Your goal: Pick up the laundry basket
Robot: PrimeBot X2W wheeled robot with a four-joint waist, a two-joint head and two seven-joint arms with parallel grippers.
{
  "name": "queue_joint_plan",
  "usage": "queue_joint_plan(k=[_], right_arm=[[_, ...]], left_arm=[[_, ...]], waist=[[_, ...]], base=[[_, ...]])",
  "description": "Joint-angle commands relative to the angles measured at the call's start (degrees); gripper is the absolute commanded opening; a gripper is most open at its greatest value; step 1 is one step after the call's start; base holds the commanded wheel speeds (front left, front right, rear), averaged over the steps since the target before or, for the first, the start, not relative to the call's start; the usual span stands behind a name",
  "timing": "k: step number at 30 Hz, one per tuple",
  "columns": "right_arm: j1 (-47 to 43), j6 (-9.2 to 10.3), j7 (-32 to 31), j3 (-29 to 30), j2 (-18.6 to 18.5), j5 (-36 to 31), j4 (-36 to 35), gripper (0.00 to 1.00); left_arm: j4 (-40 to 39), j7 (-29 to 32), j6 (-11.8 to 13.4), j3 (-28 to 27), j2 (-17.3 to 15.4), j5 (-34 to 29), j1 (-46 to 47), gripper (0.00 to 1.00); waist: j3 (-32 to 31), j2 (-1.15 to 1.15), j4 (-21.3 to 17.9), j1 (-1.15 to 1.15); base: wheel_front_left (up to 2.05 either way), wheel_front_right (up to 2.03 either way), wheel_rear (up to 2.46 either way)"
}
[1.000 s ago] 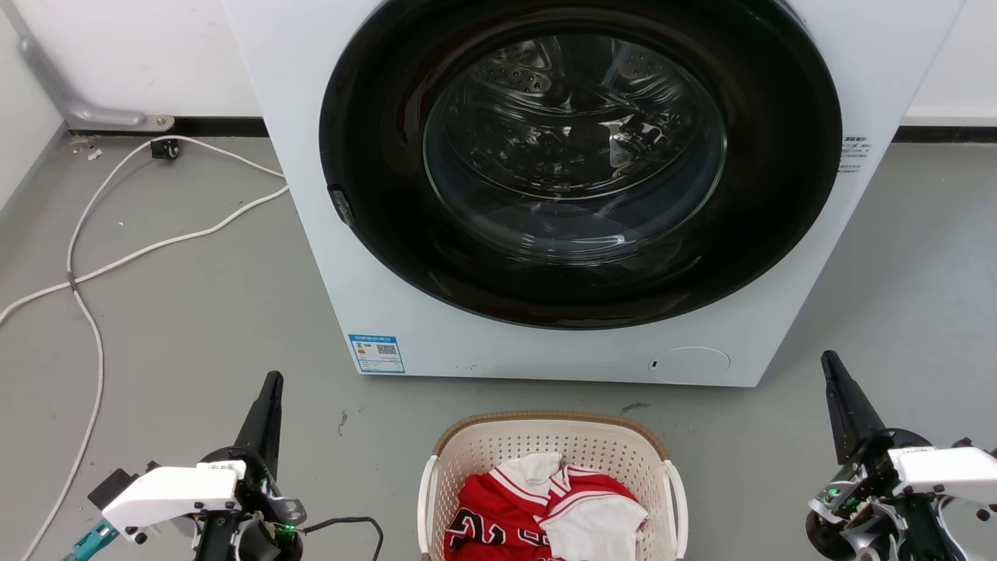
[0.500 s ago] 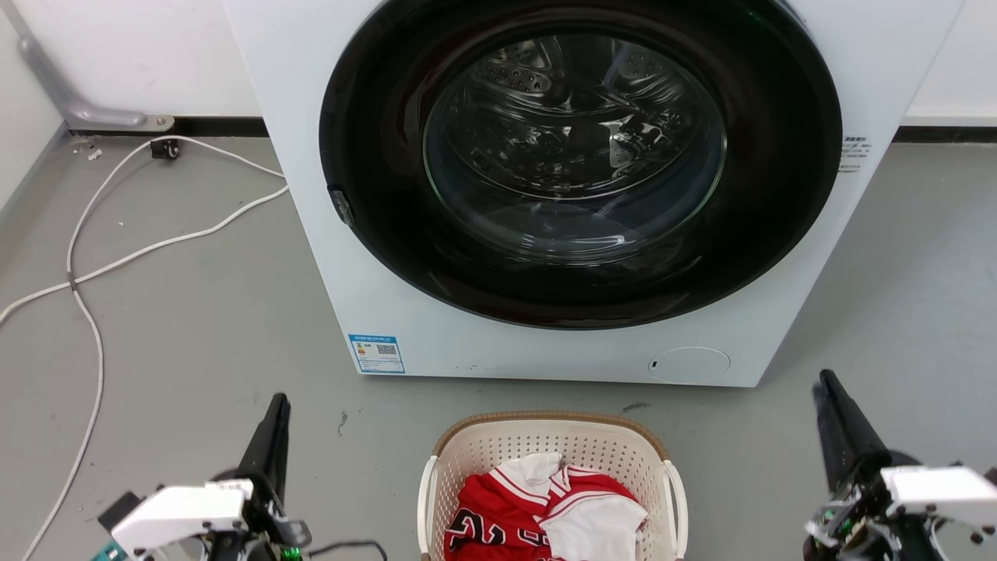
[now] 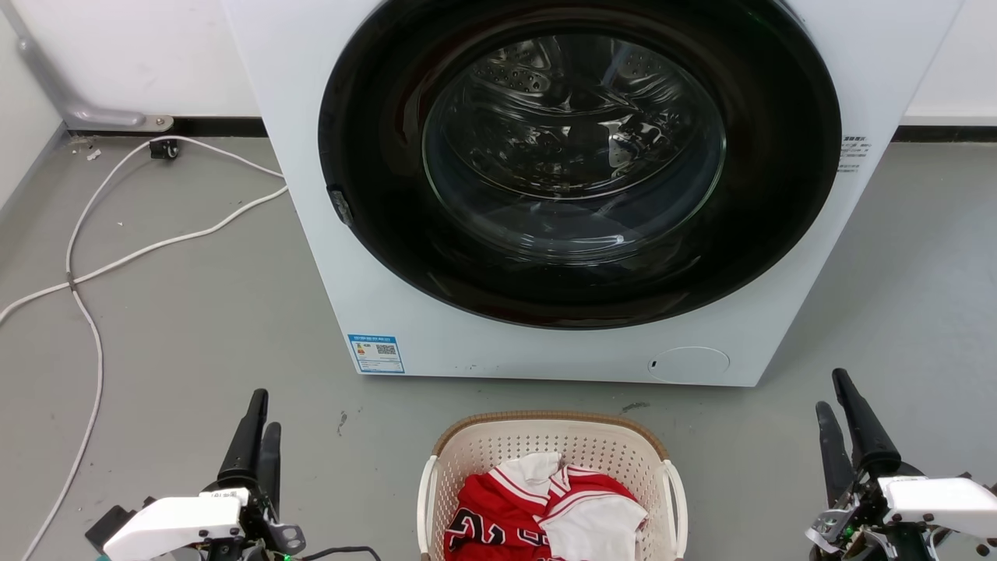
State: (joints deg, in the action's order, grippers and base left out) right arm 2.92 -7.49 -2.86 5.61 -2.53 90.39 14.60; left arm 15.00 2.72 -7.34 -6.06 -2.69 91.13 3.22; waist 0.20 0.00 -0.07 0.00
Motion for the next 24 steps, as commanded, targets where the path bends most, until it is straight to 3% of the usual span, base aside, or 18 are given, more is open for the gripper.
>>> queue_joint_plan(k=[1, 8, 17, 24], right_arm=[[0.41, 0.0, 0.75, 0.18, -0.17, -1.25, -1.13, 1.0], [0.48, 0.0, 2.52, 1.23, -0.2, -6.88, -0.76, 1.0], [0.77, 0.0, 4.57, 3.14, -0.24, -20.27, -4.77, 1.0], [0.59, 0.0, 6.05, 2.26, -0.27, -33.89, -9.25, 1.0]], left_arm=[[-0.8, -0.79, -0.06, -0.4, -0.17, -0.74, 0.53, 1.0], [-0.14, -2.52, -0.07, -3.4, -0.18, -4.61, 0.59, 1.0], [-1.07, -4.58, 0.54, -6.88, -0.22, -11.34, 1.33, 1.0], [-6.97, -6.01, 3.63, -7.95, -0.21, -20.58, 1.29, 1.0]], waist=[[-0.01, 0.0, -0.01, 0.0], [-0.03, 0.0, -0.04, 0.0], [0.07, 0.0, -0.02, 0.0], [0.36, 0.0, 0.01, 0.0]], base=[[0.0, 0.0, 0.0], [0.0, 0.0, 0.0], [0.0, 0.0, 0.0], [0.0, 0.0, 0.0]])
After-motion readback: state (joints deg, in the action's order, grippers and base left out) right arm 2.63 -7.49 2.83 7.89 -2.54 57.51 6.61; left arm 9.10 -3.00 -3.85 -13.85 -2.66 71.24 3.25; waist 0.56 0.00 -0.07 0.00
